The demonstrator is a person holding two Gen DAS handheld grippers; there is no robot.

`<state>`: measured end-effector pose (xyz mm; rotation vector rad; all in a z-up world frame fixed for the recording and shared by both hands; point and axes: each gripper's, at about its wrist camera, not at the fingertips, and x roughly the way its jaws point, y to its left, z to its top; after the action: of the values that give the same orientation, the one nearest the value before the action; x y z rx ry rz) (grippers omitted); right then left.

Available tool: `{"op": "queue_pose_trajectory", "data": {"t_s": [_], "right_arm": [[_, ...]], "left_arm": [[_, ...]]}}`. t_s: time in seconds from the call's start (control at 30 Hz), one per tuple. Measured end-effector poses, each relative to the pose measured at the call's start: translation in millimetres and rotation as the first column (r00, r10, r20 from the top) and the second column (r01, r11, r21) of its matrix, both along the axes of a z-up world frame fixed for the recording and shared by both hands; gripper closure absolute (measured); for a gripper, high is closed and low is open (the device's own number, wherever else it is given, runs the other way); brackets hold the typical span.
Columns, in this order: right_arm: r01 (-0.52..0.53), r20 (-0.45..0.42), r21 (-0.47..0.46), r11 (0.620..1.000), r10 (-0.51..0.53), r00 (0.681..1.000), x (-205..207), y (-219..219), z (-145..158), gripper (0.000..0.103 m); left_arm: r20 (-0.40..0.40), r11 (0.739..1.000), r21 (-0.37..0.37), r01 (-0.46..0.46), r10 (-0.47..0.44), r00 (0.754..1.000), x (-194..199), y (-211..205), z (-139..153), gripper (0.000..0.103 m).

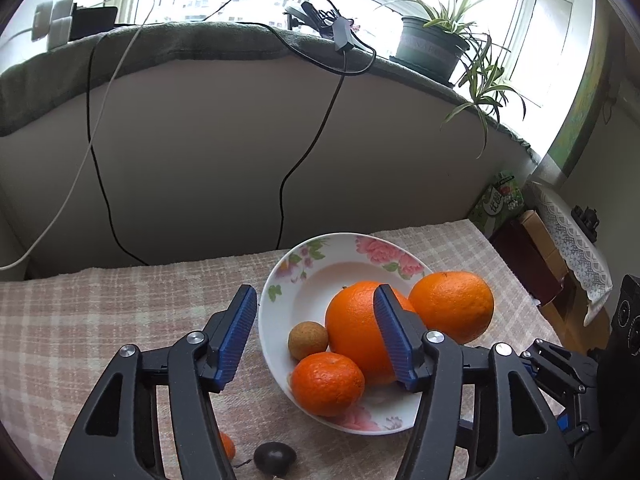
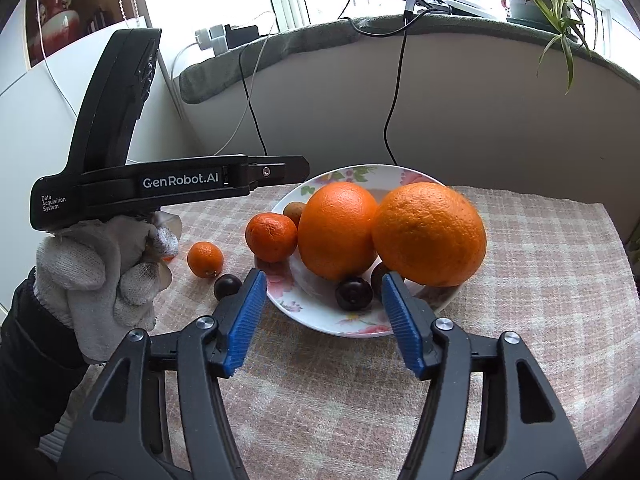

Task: Organize fruits
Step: 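Withdraw both open tools from the plate toward the remaining dark fruit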

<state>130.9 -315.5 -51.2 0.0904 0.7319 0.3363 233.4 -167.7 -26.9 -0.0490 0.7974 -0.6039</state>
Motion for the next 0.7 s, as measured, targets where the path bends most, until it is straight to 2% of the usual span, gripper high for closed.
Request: {"op": "queue_pose_trajectory", "data": {"t_s": [0.07, 0.1, 0.27, 0.37, 0.7], "right_arm": [[-0.004, 0.002, -0.003, 1.0, 0.004, 1.0, -0.6, 1.4, 1.2, 0.032], [-0.005, 0.005, -0.006, 1.0, 0.005, 1.0, -1.2, 2.0, 1.4, 0.025], [-0.003, 0.018, -0.014, 1.0, 0.003, 1.0, -4.4, 3.6, 2.2, 0.015], [0.0, 0.024, -0.022, 1.0, 0.0, 1.0, -5.7, 4.3, 3.3, 0.014], [0.006, 0.026, -0.021, 1.0, -0.005, 1.0, -9.2, 4.2, 5.3, 0.014]], "left_arm": [[-0.004, 1.0, -0.001, -0.006, 0.006, 1.0, 0.1, 0.6, 1.4, 0.033], [-0.004, 1.0, -0.002, -0.011, 0.011, 1.0, 0.1, 1.0, 2.1, 0.032], [-0.012, 1.0, 0.003, -0.025, 0.025, 1.0, 0.6, 2.3, 3.7, 0.026], [-0.008, 0.999, 0.021, -0.029, 0.029, 1.0, -1.2, 1.1, 3.7, 0.022], [0.006, 0.998, 0.035, -0.046, 0.046, 0.999, -8.7, 7.9, 9.6, 0.022]]}}
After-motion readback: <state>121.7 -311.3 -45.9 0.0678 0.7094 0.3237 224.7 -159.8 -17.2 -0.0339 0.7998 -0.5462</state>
